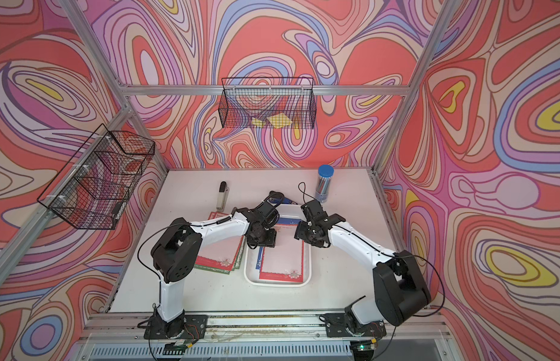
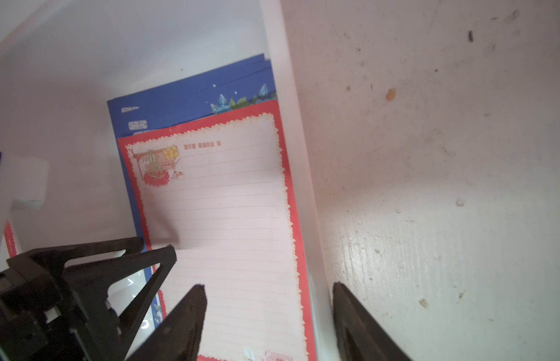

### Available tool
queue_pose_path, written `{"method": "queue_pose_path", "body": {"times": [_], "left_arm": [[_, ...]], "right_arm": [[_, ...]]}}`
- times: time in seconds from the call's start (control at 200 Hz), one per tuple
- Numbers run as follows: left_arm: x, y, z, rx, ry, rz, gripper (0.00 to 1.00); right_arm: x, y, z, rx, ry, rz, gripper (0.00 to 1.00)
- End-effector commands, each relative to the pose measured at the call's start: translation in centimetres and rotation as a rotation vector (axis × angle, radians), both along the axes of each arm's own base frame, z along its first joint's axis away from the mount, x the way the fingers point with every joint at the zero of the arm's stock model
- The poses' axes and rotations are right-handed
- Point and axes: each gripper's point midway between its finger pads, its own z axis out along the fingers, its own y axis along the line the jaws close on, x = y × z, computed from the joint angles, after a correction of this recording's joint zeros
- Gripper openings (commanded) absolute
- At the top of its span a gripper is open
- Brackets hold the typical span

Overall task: Take out the stationery paper from the storage box
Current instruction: Pick up the stationery paper from the storage box.

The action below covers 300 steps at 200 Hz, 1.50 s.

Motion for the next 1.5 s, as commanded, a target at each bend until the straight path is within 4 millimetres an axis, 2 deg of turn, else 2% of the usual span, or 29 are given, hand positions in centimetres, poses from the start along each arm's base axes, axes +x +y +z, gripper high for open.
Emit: {"method": "queue_pose_path", "body": {"times": [0.0,0.155,0.426,0.616,0.756,1.031,1.142,1.497], "left_arm": [[-1.7,-0.6,-0.6,-0.046,0.075,0.005,0.58],[-1.6,-1.3,0.1,-0.089,0.070,0.003,0.56],[-1.8,-1.8,-0.9,-0.178,0.118,0.080,0.52],[-1.0,-1.4,0.6,-0.231,0.062,0.132,0.45],[-0.6,-2.0,2.1,-0.276,0.035,0.120,0.39],[-0.6,-2.5,3.0,-0.317,0.037,0.119,0.25],[-0.5,-2.6,3.4,-0.333,0.024,0.117,0.23],[-1.5,-3.8,0.7,-0.358,0.137,0.105,0.23]], "right_arm": [[0.5,0.6,0.1,0.026,-0.008,0.007,0.67],[0.4,0.9,-0.2,0.048,-0.003,0.002,0.67],[0.3,0.9,0.1,0.054,-0.011,-0.002,0.67],[0.2,0.7,0.3,0.053,-0.012,-0.007,0.67],[0.2,0.8,0.1,0.053,-0.010,-0.006,0.67],[0.1,0.7,0.1,0.049,-0.008,-0.008,0.67],[0.1,0.7,0.2,0.051,-0.010,-0.007,0.67],[0.1,0.5,1.0,0.030,-0.018,0.017,0.60]]}}
